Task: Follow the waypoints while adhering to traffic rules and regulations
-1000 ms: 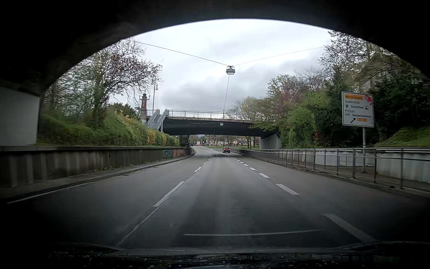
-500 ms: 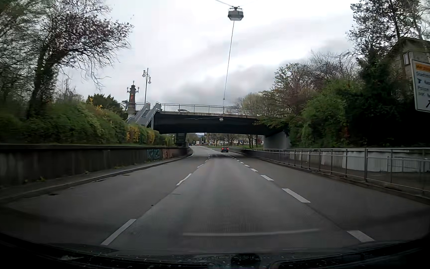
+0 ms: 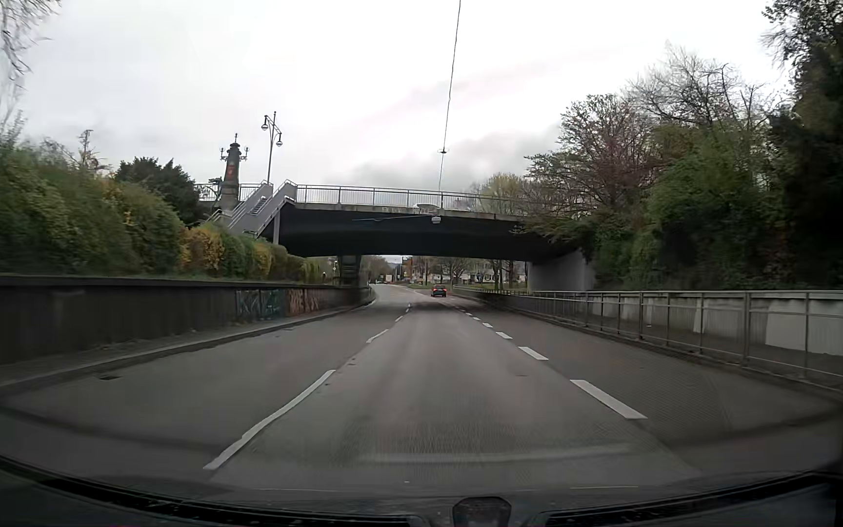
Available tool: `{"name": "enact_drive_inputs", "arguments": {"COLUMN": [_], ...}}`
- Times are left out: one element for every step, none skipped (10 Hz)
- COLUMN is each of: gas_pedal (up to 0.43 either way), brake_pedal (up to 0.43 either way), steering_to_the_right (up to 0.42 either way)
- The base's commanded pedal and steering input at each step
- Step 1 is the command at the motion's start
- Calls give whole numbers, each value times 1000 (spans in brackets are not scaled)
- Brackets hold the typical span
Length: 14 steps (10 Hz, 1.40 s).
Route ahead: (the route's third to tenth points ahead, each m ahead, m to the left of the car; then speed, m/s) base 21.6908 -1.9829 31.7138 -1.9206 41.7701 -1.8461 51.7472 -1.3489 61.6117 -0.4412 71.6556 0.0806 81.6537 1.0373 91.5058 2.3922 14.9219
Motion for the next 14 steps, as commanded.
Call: {"name": "enact_drive_inputs", "arguments": {"gas_pedal": [118,118,118,118,118,118,118,118,130,130,130,130,138,138], "brake_pedal": [0,0,0,0,0,0,0,0,0,0,0,0,0,0], "steering_to_the_right": [-1,0,-1,-1,-1,-1,-1,-1,-1,-1,-1,-1,0,0]}}
